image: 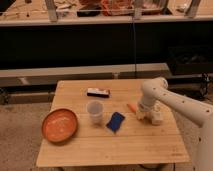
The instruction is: Drag the pepper across the table
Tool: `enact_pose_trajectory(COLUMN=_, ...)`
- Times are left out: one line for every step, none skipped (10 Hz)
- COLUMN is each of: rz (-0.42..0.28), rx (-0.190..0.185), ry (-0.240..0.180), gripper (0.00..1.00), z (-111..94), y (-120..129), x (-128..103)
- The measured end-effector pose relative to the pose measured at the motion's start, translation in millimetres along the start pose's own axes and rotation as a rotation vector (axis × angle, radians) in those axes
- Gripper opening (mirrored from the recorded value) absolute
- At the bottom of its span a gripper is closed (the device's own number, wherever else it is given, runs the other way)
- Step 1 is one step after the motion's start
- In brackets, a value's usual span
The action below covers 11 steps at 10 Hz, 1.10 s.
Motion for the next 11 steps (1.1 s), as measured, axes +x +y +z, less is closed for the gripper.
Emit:
enact_pose_trajectory(rz=0.0, rx=0.0, ry=0.001, gripper=0.02, z=-0.5, y=-3.0, x=-2.3)
enact_pose_trajectory(rz=-0.003, rx=-0.001, ry=0.003, gripper=0.02, z=-0.4, y=-4.3, x=-5.3)
enact_pose_trajectory(rz=-0.008, rx=-0.001, ry=0.009, gripper=0.02, z=1.1, y=-7.3, x=-12.8)
enact_pose_trajectory(rz=-0.014, rx=0.0, ry=0.019, gripper=0.02, z=4.1, y=-9.1, x=-20.8)
enact_pose_trajectory(rz=-0.019, rx=0.001, ry=0.024, gripper=0.02, z=5.5, y=-8.9, x=-25.7)
enact_pose_trajectory(rz=-0.021, rx=0.004, ry=0.028, gripper=0.02, z=6.5, y=-9.9, x=-28.3)
enact_pose_trajectory(rz=-0.021, rx=0.008, ry=0.032, gripper=0.02, z=6.6, y=-11.7, x=-30.4)
enact_pose_trajectory(rz=-0.021, rx=0.012, ry=0.038, gripper=0.02, z=6.6, y=-14.2, x=-31.5)
enact_pose_trajectory(rz=-0.023, rx=0.012, ry=0.039, gripper=0.02, z=6.2, y=-14.6, x=-34.0)
enact_pose_trajectory(rz=-0.025, rx=0.012, ry=0.042, gripper=0.02, z=6.1, y=-15.6, x=-35.8)
enact_pose_trajectory(rz=-0.028, rx=0.013, ry=0.045, gripper=0.02, z=5.6, y=-17.2, x=-39.5)
